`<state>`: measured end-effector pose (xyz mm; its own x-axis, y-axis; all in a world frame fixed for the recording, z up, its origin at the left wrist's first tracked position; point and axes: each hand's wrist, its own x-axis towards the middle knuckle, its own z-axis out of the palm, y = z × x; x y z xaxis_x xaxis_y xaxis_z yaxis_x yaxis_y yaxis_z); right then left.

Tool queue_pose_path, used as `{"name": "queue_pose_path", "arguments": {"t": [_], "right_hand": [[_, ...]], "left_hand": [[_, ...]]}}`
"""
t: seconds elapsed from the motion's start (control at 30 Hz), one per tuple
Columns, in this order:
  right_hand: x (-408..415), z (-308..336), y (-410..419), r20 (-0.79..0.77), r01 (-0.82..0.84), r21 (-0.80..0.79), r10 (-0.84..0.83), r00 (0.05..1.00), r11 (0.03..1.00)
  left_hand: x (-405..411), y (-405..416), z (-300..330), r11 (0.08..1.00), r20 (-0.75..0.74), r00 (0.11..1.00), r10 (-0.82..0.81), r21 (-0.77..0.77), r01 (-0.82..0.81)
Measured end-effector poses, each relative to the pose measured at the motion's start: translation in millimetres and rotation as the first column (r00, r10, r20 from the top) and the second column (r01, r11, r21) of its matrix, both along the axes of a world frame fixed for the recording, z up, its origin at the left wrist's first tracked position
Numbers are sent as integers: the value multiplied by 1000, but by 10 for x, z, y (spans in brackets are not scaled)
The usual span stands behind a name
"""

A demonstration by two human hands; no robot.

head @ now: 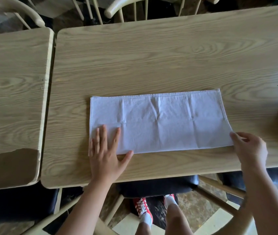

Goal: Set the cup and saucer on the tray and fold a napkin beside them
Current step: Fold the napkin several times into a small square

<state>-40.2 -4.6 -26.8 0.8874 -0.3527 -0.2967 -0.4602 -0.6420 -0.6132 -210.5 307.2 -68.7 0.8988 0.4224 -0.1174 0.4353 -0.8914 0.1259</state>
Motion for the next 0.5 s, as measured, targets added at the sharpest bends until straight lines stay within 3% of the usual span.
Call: {"name": "queue_pose_path", "arguments": {"t": [0.1, 0.33, 0.5], "right_hand": [[-5, 58, -17, -54, 51, 130, -45, 998, 990], [9, 110, 20, -68, 85, 204, -73, 995, 975], [20, 172, 5, -204, 292, 545, -213, 956, 786]], "left_hand": [[2, 3, 1, 1000, 5, 1000, 7, -6, -7], [3, 5, -3, 1000, 12, 1000, 13, -18, -13], [4, 8, -8, 1000, 8, 1000, 17, -15, -16]]}}
